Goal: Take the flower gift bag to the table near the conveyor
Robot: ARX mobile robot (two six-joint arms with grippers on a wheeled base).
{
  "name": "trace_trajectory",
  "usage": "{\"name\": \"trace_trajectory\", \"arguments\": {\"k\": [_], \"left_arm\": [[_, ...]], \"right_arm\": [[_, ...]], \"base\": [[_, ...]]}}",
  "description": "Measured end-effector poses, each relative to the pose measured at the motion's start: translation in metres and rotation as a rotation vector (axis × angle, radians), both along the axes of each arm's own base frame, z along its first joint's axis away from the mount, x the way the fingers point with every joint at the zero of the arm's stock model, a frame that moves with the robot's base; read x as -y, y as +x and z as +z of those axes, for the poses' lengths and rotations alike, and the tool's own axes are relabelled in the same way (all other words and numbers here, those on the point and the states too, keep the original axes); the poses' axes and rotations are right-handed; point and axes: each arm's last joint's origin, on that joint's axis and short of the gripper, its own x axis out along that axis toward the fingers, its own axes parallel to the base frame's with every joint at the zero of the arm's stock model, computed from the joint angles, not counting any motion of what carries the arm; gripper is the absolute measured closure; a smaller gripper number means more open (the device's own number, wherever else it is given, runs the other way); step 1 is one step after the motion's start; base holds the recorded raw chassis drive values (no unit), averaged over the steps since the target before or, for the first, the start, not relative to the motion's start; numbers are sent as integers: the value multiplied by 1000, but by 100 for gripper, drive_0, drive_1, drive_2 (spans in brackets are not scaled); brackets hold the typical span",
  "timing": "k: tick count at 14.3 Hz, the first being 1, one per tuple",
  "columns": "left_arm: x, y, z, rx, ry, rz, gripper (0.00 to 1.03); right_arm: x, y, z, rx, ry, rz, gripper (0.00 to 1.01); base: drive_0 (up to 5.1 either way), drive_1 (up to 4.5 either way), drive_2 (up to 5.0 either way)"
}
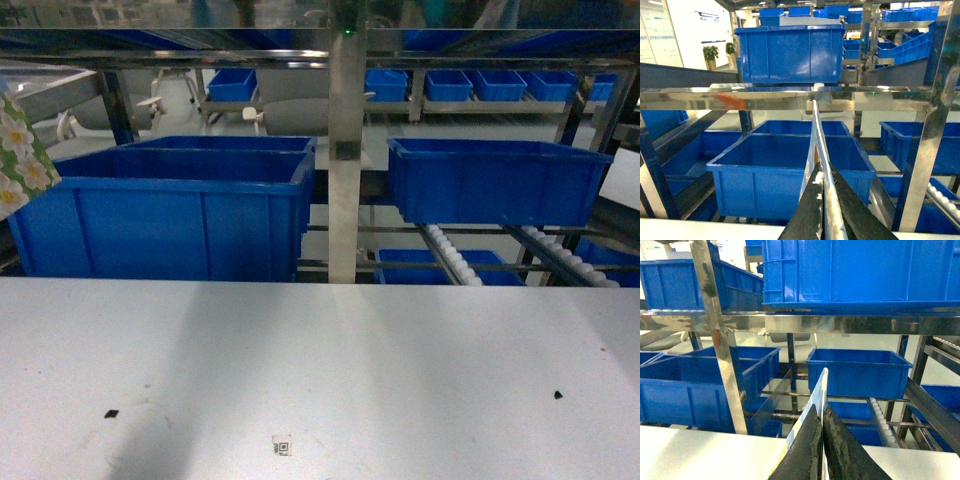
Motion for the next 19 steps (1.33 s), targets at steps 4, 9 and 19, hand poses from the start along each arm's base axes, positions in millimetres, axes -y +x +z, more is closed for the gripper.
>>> {"name": "trace_trajectory", "arguments": {"k": [4,9,19], "left_arm": [[0,0,1,3,-1,0,101],[0,-1,1,4,-1,0,101],[0,-1,1,4,-1,0,101]], "right_arm": [[0,-1,2,27,-7,14,98],[3,29,-19,-30,-26,51,98],[5,133,-92,-207,-92,122,98]], "base": [[0,0,0],[0,0,0],[0,0,0]]}}
